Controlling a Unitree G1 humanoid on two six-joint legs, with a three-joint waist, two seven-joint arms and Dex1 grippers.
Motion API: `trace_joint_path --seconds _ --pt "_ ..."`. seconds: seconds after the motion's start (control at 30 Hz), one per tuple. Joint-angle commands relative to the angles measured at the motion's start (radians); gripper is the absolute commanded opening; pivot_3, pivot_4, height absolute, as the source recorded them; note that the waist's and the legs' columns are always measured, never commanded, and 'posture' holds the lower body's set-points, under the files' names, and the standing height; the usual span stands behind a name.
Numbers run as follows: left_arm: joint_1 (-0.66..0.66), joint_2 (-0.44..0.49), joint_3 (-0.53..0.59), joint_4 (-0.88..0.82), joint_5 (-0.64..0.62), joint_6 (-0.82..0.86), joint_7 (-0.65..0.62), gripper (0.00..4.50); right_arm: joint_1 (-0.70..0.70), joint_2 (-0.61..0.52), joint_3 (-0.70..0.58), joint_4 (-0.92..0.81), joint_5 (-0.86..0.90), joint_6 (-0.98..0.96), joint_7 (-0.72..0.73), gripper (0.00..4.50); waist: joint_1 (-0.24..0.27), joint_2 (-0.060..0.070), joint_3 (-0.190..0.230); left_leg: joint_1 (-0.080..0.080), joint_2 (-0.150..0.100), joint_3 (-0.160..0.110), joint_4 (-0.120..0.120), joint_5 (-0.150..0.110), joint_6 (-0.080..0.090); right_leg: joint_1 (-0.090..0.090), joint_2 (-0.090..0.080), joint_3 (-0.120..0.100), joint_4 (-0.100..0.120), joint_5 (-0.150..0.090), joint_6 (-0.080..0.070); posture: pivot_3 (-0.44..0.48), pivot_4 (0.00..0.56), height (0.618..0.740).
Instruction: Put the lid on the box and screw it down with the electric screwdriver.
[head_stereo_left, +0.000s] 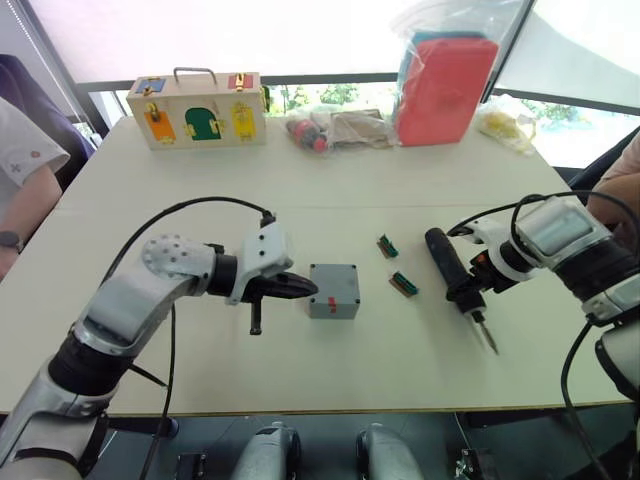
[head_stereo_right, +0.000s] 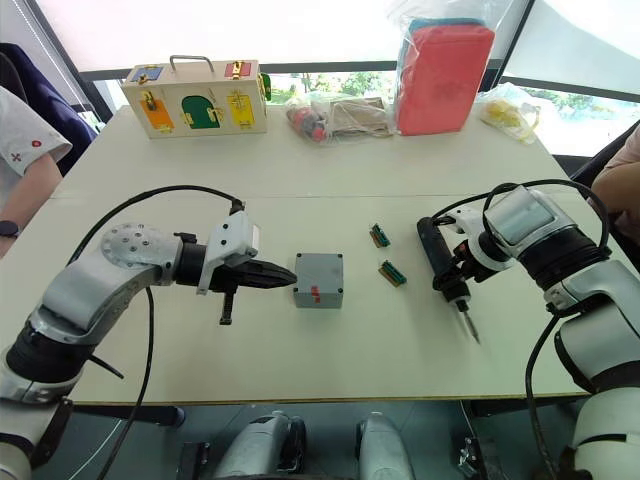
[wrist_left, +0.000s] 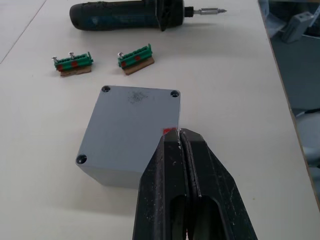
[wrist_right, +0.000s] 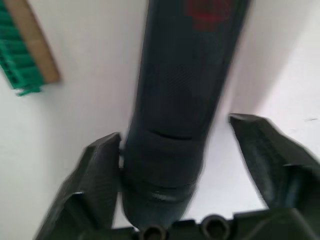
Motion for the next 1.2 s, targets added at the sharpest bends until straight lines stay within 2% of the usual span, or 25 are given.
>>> trace_joint_path --seconds 0.03,0.07,0.17,0.27,0.33,0.4,0.47,0.53,0.6,0.67,0.73,0.83,0.93,1.2 --pt "0.014 0.004 0.051 -0.045 -0.021 0.013 0.025 0.0 0.051 0.006 0.045 0.007 -0.05 -0.019 0.03 2.04 0.002 -0.001 0.0 0.0 0.0 0.0 0.0 0.0 0.0 0.0 0.0 0.0 0.0 0.0 0.0 0.0 0.15 0.74" --pt "0.021 0.006 0.055 -0.047 -0.022 0.016 0.029 0.0 0.064 0.005 0.028 0.007 -0.056 -0.012 0.024 1.84 0.002 -0.002 -0.001 0.0 0.0 0.0 0.0 0.0 0.0 0.0 0.0 0.0 0.0 0.0 0.0 0.0 0.15 0.74" --pt "0.034 0.013 0.065 -0.046 -0.025 0.018 0.031 0.0 0.072 0.014 -0.05 0.047 -0.077 -0.016 -0.009 1.82 0.004 -0.005 -0.003 0.001 0.0 -0.001 0.0 0.0 0.0 0.002 0.0 -0.001 0.0 0.0 0.0 0.0 0.15 0.74" --pt "0.038 0.029 0.09 -0.008 -0.041 0.015 0.014 0.0 0.013 0.041 -0.22 0.149 -0.099 -0.133 -0.112 1.82 0.001 -0.007 -0.004 0.001 0.0 -0.001 0.0 0.0 0.0 0.002 0.0 -0.001 -0.001 0.0 -0.001 0.0 0.15 0.74" --pt "0.031 0.036 0.106 0.026 -0.058 0.017 -0.005 0.0 -0.024 0.037 -0.33 0.145 -0.094 -0.203 -0.152 1.82 0.0 -0.003 -0.002 0.001 -0.001 -0.001 0.0 0.0 -0.001 0.001 0.0 0.0 -0.001 0.002 -0.003 0.0 0.15 0.74" --pt "0.02 0.041 0.117 0.065 -0.072 0.014 -0.032 0.0 -0.02 0.035 -0.455 0.068 -0.071 -0.279 -0.214 1.82 0.002 0.005 0.003 -0.001 -0.002 0.0 0.0 0.0 -0.001 -0.001 -0.001 0.001 0.0 0.002 -0.003 0.0 0.15 0.74" --pt "-0.004 0.034 0.115 0.11 -0.08 0.012 -0.055 0.0 0.038 0.044 -0.603 -0.053 -0.038 -0.366 -0.287 1.82 0.004 0.008 0.005 -0.004 -0.002 0.001 -0.001 0.004 -0.007 -0.006 0.0 0.001 0.001 0.002 -0.002 0.0 0.15 0.74" --pt "-0.048 0.02 0.09 0.175 -0.061 -0.008 -0.08 0.0 0.13 0.12 -0.792 -0.208 0.016 -0.472 -0.393 1.82 0.005 0.008 0.005 -0.013 0.0 0.001 -0.002 0.007 -0.011 -0.017 0.002 0.0 0.004 0.002 -0.002 0.0 0.15 0.74" --pt "-0.088 -0.003 0.072 0.233 -0.048 -0.018 -0.092 0.0 0.181 0.21 -0.925 -0.324 0.082 -0.458 -0.464 1.82 0.007 0.007 0.004 -0.017 0.003 -0.001 -0.001 0.009 -0.014 -0.019 0.006 -0.001 0.004 0.002 -0.002 0.0 0.15 0.74" --pt "-0.131 -0.042 0.047 0.285 -0.03 -0.024 -0.089 0.0 0.23 0.367 -1.085 -0.482 0.25 -0.449 -0.509 1.82 0.003 0.007 0.004 -0.016 0.004 -0.001 -0.001 0.01 -0.015 -0.019 0.008 -0.002 0.005 0.002 -0.002 0.0 0.15 0.74" --pt "-0.167 -0.085 0.024 0.322 -0.017 -0.024 -0.084 0.0 0.287 0.506 -1.177 -0.621 0.392 -0.444 -0.554 1.82 0.004 0.007 0.005 -0.015 0.004 0.0 0.001 0.01 -0.014 -0.018 0.009 -0.003 0.008 0.002 -0.001 0.0 0.15 0.74" --pt "-0.201 -0.136 -0.016 0.351 0.012 -0.032 -0.085 0.0 0.381 0.641 -1.157 -0.751 0.446 -0.482 -0.604 1.82 0.006 0.007 0.005 -0.015 0.003 0.0 0.003 0.01 -0.013 -0.018 0.009 -0.002 0.015 0.002 -0.001 0.0 0.15 0.74" --pt "-0.208 -0.161 -0.053 0.36 0.043 -0.045 -0.092 0.0 0.451 0.703 -1.087 -0.811 0.427 -0.538 -0.628 1.82 0.007 0.007 0.004 -0.015 0.002 0.0 0.005 0.009 -0.01 -0.018 0.009 -0.002 0.016 0.002 -0.001 0.0 0.15 0.74" --pt "-0.176 -0.199 -0.123 0.391 0.148 -0.099 -0.055 0.0 0.565 0.713 -0.947 -0.863 0.375 -0.629 -0.625 1.82 0.001 0.007 0.004 -0.015 0.001 0.0 0.005 0.007 -0.007 -0.018 0.009 -0.001 0.017 0.002 0.0 0.0 0.15 0.74"
